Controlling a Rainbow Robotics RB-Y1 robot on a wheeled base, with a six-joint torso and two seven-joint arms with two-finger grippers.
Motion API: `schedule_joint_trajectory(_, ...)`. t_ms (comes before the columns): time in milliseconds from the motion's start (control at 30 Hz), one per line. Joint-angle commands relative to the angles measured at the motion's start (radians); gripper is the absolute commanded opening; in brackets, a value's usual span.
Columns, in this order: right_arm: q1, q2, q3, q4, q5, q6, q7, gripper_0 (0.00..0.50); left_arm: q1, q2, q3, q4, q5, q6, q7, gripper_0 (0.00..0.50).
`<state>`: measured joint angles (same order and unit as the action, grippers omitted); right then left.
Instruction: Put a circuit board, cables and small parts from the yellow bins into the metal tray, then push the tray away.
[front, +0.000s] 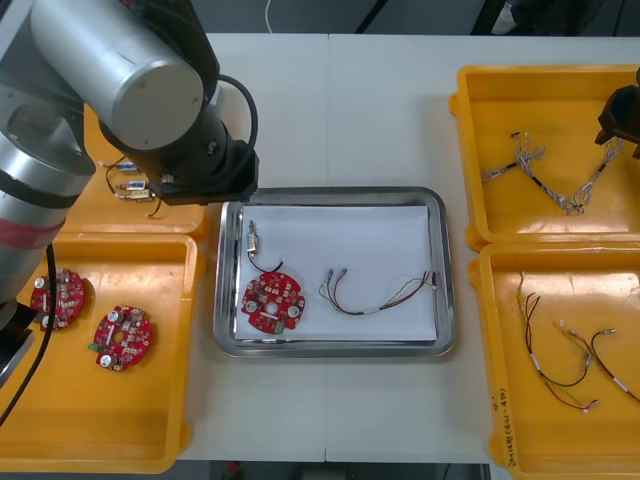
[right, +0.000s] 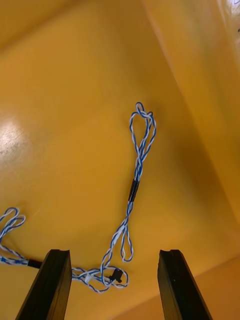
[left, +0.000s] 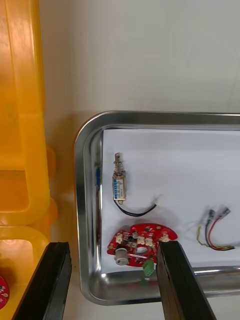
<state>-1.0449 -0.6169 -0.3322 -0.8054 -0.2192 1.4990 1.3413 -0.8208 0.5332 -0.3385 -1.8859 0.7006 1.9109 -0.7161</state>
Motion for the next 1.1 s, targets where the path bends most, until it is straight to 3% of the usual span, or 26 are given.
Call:
schedule_joint_trajectory(33,-0.060,-0.032,-0.033,0.037,0.026,-0.063,-0.051,0.500,-0.031,0.044,0.075,-0.056,0.040,0.009,-0.046,0.500)
schedule_joint_trajectory(467,-0.090,-0.040,-0.062,0.224,0.035,-0.221,-0.067,0.500,-0.029,0.122,0.219,-0.015,0.036,0.009,-0.055,0.500)
schedule_joint_trajectory(1100,-0.080,-0.040,-0.085,0.367,0.014,-0.338,-0.088,0.500,-0.032,0.145,0.293,0.083,-0.121,0.009,-0.071,0.500)
